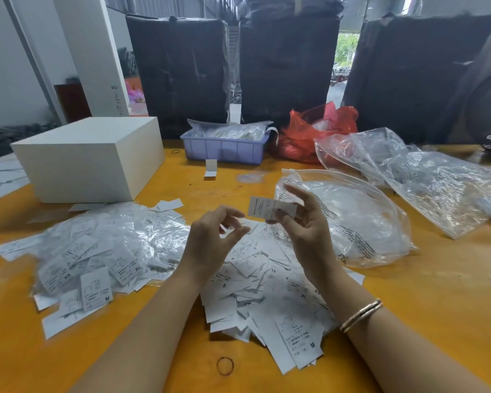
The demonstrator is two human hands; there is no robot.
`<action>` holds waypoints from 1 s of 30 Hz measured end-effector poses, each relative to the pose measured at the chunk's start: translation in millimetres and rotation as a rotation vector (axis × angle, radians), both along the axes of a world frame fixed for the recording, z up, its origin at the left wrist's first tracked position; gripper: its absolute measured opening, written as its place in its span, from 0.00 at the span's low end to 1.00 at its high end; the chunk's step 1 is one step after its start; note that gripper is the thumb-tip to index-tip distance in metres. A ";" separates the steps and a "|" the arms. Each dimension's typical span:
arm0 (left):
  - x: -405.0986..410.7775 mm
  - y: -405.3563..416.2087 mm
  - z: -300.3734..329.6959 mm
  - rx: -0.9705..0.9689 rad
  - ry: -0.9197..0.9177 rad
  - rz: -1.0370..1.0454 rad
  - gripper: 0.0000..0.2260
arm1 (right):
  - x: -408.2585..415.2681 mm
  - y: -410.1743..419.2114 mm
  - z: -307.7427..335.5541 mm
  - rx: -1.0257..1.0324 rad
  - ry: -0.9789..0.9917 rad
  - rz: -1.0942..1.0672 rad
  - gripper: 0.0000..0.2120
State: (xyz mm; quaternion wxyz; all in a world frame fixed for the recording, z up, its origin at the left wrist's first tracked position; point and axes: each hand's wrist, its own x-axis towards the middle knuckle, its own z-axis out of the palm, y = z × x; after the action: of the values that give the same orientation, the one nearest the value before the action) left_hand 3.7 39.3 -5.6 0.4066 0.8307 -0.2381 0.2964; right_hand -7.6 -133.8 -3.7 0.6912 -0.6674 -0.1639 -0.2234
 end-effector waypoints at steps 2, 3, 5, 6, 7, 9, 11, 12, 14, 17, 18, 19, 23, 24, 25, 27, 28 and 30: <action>0.2 -0.2 -0.3 0.029 -0.015 -0.019 0.10 | -1.0 1.9 2.7 0.034 -0.036 0.028 0.15; 0.4 -0.2 -0.4 0.042 -0.019 -0.023 0.10 | -0.9 2.2 2.9 0.023 -0.052 0.034 0.13; 0.8 -0.2 -0.5 0.053 -0.017 -0.032 0.10 | -1.2 3.0 2.6 -0.041 -0.071 0.024 0.10; 0.8 -0.3 -0.6 0.049 -0.011 -0.036 0.10 | -1.4 3.0 1.7 -0.072 -0.077 0.019 0.10; 0.5 -0.4 -0.5 0.040 -0.003 -0.039 0.10 | -1.5 2.8 1.1 -0.095 -0.081 0.016 0.10; -0.2 -0.2 -0.3 0.026 0.005 -0.042 0.10 | -1.2 1.4 0.1 -0.149 -0.095 -0.004 0.11; -0.5 0.4 -0.1 0.022 0.004 -0.046 0.09 | 0.0 -0.2 -1.0 -0.203 -0.111 -0.028 0.12; -0.5 0.7 0.0 0.020 0.004 -0.049 0.09 | 0.6 -0.9 -1.6 -0.230 -0.119 -0.039 0.12; -0.6 0.9 0.4 0.016 0.006 -0.055 0.08 | 1.7 -2.4 -2.0 -0.265 -0.128 -0.056 0.13; -0.3 0.4 0.2 0.020 -0.004 -0.047 0.07 | 2.4 -4.7 -1.0 -0.269 -0.127 -0.075 0.14; -0.2 0.2 0.0 0.021 -0.007 -0.046 0.07 | 2.3 -5.2 -0.8 -0.270 -0.128 -0.074 0.14; -0.1 0.1 0.0 0.022 -0.008 -0.045 0.07 | 2.1 -5.3 -0.6 -0.278 -0.131 -0.071 0.14; -0.5 -0.3 0.6 0.036 -0.016 -0.054 0.07 | 0.0 -3.2 2.1 -0.208 -0.115 -0.058 0.12; -0.8 -0.2 0.8 0.040 -0.019 -0.063 0.08 | -0.2 -2.8 3.3 -0.155 -0.109 -0.053 0.12; -1.1 0.0 1.0 0.044 -0.022 -0.072 0.08 | -0.5 -2.5 4.5 -0.114 -0.107 -0.048 0.11; -1.4 0.2 1.2 0.044 -0.024 -0.076 0.09 | -1.0 -2.0 5.8 -0.091 -0.106 -0.030 0.11; -1.4 0.2 1.2 0.043 -0.026 -0.073 0.09 | -1.2 -1.9 5.4 -0.102 -0.101 -0.017 0.11; -1.2 -0.4 1.2 0.045 -0.030 -0.067 0.08 | -2.0 -2.1 3.9 -0.135 -0.089 0.007 0.10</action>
State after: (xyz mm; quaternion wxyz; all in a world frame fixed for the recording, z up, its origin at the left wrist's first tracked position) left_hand 2.5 38.9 -4.3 0.3939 0.8267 -0.2786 0.2893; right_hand -9.6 -135.9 0.2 0.6374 -0.7014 -0.2113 -0.2390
